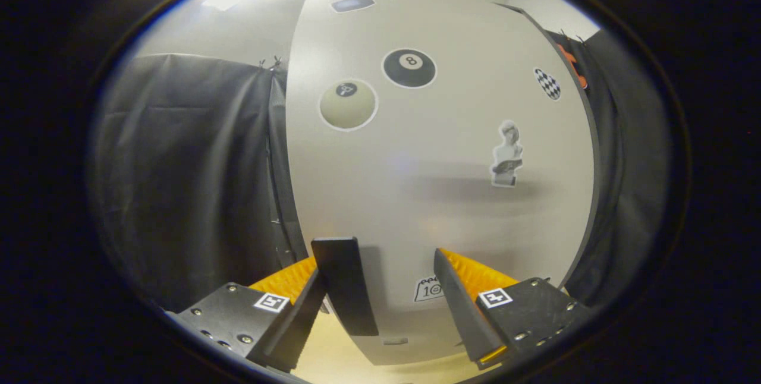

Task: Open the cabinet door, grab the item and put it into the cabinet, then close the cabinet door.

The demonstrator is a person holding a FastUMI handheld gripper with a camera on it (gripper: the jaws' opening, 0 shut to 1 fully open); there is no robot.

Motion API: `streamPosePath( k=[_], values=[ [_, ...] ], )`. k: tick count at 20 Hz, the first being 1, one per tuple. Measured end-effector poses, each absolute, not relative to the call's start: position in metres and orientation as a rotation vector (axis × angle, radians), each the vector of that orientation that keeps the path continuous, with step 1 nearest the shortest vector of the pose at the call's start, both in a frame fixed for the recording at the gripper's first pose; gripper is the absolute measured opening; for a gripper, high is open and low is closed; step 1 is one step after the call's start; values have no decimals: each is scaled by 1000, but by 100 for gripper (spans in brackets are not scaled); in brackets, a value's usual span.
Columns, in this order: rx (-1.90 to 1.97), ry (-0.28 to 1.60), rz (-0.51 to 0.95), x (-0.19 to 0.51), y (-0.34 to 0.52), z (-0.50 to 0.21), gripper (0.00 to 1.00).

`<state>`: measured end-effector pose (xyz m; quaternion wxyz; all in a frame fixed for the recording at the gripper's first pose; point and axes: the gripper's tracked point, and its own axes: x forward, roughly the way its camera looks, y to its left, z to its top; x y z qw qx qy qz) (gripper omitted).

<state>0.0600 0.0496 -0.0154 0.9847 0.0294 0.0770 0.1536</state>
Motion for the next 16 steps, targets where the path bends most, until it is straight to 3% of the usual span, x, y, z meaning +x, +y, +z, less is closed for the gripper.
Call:
streamPosePath(
  k=[16],
  values=[
    [41,95,125,73,53,-12,100]
  ],
)
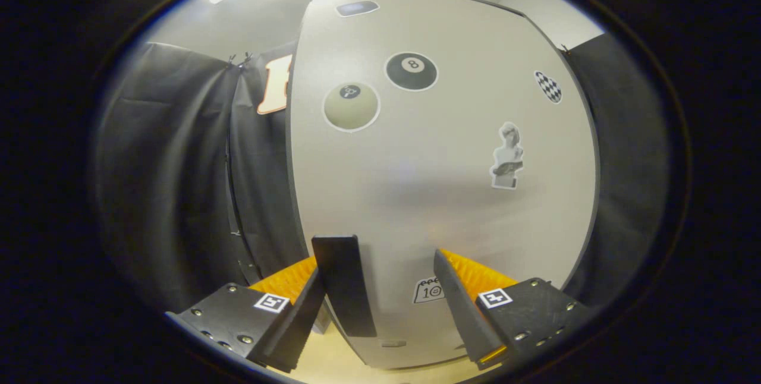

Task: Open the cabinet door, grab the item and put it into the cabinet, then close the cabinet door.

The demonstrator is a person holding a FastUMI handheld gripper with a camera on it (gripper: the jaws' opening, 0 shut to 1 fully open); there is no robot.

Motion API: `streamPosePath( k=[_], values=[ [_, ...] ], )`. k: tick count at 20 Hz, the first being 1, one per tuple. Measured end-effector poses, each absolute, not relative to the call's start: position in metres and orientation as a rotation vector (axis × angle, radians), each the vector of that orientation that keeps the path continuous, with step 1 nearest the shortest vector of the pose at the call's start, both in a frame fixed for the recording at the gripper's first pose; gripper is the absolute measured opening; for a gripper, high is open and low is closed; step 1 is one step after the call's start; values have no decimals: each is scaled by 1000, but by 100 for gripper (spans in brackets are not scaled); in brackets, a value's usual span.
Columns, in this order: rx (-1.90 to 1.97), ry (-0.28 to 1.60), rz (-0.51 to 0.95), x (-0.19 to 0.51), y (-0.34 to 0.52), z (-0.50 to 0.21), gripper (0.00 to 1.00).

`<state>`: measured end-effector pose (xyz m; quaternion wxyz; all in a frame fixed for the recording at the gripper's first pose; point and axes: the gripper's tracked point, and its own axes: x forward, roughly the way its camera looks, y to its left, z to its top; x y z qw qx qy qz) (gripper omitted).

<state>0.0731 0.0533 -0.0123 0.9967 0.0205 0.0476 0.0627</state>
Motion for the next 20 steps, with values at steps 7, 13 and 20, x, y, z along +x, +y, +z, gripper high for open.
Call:
streamPosePath(
  k=[7,13,20],
  values=[
    [15,73,100,73,53,-12,100],
    [2,61,107,72,53,-13,100],
    [57,-42,207,48,46,16,100]
  ],
)
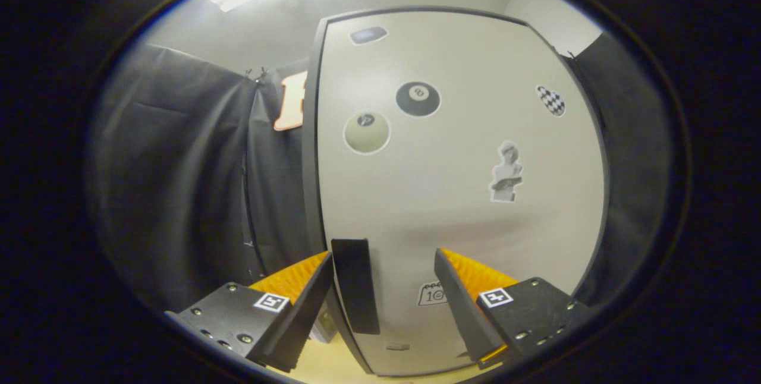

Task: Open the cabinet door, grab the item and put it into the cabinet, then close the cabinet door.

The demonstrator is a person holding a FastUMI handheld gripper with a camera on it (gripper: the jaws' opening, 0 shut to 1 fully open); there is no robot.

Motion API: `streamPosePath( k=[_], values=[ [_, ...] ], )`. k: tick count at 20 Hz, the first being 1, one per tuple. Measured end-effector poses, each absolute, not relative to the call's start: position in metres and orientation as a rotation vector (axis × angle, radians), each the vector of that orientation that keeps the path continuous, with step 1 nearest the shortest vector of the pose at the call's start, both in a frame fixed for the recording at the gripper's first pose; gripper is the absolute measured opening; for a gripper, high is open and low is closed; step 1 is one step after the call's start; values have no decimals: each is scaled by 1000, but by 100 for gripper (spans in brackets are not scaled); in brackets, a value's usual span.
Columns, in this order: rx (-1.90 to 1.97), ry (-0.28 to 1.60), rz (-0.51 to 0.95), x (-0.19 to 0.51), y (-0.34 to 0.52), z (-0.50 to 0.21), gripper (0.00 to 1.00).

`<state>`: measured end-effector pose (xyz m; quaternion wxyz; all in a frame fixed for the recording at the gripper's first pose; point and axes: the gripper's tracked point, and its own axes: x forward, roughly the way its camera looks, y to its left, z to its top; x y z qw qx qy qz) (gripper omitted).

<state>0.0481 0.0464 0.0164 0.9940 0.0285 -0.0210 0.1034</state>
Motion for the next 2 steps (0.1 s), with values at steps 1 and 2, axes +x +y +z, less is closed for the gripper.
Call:
streamPosePath(
  k=[1,2],
  values=[
    [50,-72,201,45,40,24,100],
    [41,-90,202,43,32,29,100]
  ],
)
